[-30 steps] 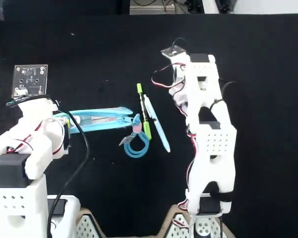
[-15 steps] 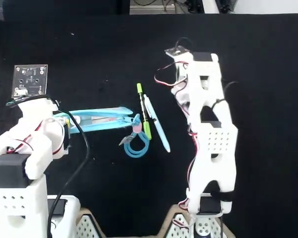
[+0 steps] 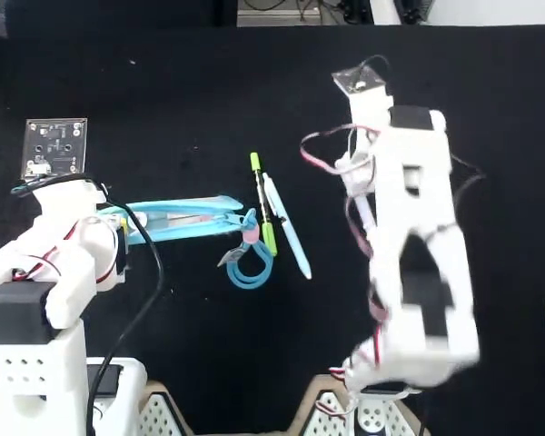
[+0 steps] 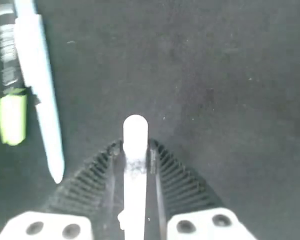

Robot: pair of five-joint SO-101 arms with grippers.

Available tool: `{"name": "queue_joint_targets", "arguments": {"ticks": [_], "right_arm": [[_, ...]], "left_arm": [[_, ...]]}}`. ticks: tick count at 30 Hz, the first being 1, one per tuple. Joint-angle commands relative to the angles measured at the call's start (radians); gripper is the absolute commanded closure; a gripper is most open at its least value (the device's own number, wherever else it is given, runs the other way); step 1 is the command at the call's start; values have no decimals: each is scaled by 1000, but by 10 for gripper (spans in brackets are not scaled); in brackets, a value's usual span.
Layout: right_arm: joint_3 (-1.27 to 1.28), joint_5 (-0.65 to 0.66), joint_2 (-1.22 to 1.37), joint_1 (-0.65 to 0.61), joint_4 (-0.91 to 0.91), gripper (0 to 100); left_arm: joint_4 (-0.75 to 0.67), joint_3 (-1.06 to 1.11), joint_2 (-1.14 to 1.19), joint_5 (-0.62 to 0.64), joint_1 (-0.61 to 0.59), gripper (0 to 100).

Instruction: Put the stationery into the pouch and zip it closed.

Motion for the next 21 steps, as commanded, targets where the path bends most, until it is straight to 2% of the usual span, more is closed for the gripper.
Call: {"name": "queue_joint_targets", "arguments": {"ticks": [1,3,10,14,21], "right_arm": [[117,-14,-395,-44,-18,987],[154,-51,-565,-97,-18,987],[177,-304,-1090,-325,-71,984],[271,-334,-1305,-466,-203,984],[549,-336,-1563,-677,-555,984]], "left_arm": [[-6,4,3,5,1,970],[-6,4,3,5,1,970],[-6,4,3,5,-4,970],[-6,4,3,5,-5,970],[-6,5,3,5,-7,970]]}}
